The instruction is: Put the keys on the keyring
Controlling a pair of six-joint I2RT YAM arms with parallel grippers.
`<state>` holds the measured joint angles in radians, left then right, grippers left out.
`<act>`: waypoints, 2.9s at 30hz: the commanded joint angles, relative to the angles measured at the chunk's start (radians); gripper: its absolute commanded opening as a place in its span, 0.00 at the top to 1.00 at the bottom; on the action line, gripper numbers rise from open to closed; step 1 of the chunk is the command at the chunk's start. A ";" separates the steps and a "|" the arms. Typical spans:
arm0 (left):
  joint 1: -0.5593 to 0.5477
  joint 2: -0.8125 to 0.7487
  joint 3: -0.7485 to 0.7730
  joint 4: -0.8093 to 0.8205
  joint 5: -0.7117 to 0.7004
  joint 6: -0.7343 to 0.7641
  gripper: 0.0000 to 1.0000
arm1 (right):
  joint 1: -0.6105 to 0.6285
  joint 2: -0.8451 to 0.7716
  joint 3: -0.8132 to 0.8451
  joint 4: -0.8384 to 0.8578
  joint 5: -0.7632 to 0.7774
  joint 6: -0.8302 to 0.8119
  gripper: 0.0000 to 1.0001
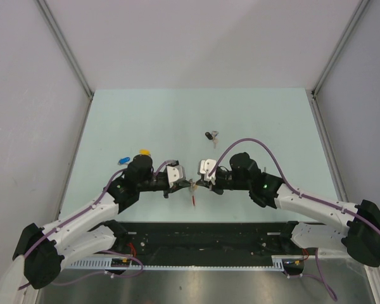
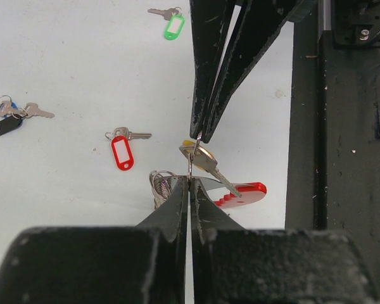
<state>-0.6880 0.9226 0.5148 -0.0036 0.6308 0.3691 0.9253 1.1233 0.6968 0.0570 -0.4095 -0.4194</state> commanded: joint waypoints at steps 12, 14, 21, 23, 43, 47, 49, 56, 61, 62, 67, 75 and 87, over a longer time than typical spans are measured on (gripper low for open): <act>-0.007 -0.007 0.027 -0.033 0.046 0.073 0.99 | 0.001 0.023 0.076 -0.043 -0.005 0.042 1.00; -0.005 0.004 0.024 -0.026 0.072 0.067 1.00 | 0.006 0.029 0.079 -0.045 0.000 0.042 1.00; -0.013 -0.004 0.022 -0.001 0.086 0.039 1.00 | 0.015 0.082 0.096 -0.054 0.017 0.037 1.00; -0.015 -0.005 0.021 -0.001 0.084 0.037 0.99 | 0.018 0.087 0.102 -0.052 0.015 0.036 1.00; -0.030 0.022 0.028 -0.030 0.026 0.083 1.00 | 0.040 -0.025 0.104 -0.184 0.089 0.051 1.00; -0.030 0.025 0.033 -0.030 0.023 0.083 1.00 | 0.041 -0.036 0.102 -0.200 0.083 0.048 1.00; -0.028 0.024 0.031 -0.029 0.023 0.083 1.00 | 0.043 -0.034 0.104 -0.200 0.080 0.047 1.00; -0.030 0.027 0.031 -0.026 0.032 0.082 1.00 | 0.044 -0.020 0.104 -0.187 0.061 0.039 1.00; -0.030 0.032 0.033 -0.026 0.040 0.082 1.00 | 0.044 -0.008 0.104 -0.174 0.054 0.036 1.00; -0.028 0.032 0.033 -0.024 0.040 0.082 1.00 | 0.044 -0.008 0.104 -0.171 0.052 0.036 1.00; -0.028 0.033 0.031 -0.021 0.046 0.077 1.00 | 0.044 -0.005 0.104 -0.164 0.046 0.034 1.00; -0.030 0.030 0.033 -0.021 0.049 0.076 1.00 | 0.044 0.010 0.104 -0.143 0.035 0.031 1.00; -0.030 0.030 0.033 -0.018 0.052 0.076 1.00 | 0.044 0.018 0.102 -0.138 0.040 0.028 1.00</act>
<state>-0.7132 0.9504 0.5148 -0.0315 0.6605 0.4202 0.9649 1.1389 0.7616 -0.1215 -0.3573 -0.3786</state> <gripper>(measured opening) 0.006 0.009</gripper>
